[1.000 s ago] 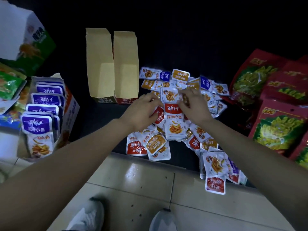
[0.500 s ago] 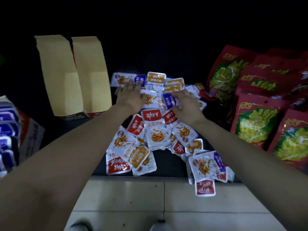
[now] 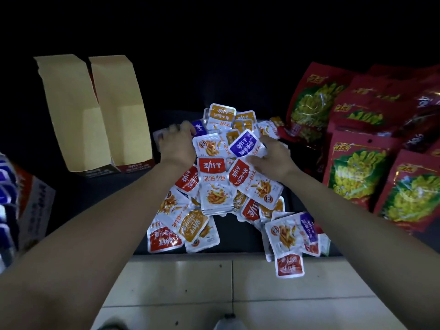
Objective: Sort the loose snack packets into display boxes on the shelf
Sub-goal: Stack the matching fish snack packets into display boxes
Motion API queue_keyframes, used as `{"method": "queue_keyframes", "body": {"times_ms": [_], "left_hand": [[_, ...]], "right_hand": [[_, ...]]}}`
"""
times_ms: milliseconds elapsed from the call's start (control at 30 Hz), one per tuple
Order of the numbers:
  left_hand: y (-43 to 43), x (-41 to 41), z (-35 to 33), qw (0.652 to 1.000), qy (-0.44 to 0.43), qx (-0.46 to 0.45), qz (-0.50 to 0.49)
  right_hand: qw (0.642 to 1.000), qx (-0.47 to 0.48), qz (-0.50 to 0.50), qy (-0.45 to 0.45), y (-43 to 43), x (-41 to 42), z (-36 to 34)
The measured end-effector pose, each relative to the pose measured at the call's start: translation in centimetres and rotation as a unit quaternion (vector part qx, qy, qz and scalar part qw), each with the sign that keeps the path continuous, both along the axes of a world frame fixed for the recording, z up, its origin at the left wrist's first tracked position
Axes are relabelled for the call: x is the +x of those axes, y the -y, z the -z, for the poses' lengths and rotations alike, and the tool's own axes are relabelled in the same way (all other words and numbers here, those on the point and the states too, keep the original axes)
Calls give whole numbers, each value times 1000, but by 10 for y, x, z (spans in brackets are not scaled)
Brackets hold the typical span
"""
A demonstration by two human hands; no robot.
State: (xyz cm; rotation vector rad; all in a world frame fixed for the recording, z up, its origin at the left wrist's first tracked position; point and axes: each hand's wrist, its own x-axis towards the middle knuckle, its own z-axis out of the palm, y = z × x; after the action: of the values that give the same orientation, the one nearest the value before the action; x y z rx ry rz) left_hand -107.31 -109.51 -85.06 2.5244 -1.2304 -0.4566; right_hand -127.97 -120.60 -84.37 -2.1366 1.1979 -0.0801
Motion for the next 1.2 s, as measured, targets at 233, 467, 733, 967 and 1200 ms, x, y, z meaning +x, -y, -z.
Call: {"method": "queue_keyframes", "body": {"times_ms": [233,467,733,967,1200], "left_hand": [[-3,-9,-5,999,-5,-8,34],[-17,-13,-34,979,-140,-150,16],[-43,-39,-44,935,-313,-165,34],[-79,-26,-57,905,-361,-221,-53],[-155,19,-98,921,-198,-317,-108]], "right_hand": [[970,96,139,172,-5,1,-16],[919,123,195,318,-14,20,-48],[862,320,173,353,-65,48,-43],[869,336,92,350,-99,58,-48],[860,361,21,359,-145,111,-73]]}}
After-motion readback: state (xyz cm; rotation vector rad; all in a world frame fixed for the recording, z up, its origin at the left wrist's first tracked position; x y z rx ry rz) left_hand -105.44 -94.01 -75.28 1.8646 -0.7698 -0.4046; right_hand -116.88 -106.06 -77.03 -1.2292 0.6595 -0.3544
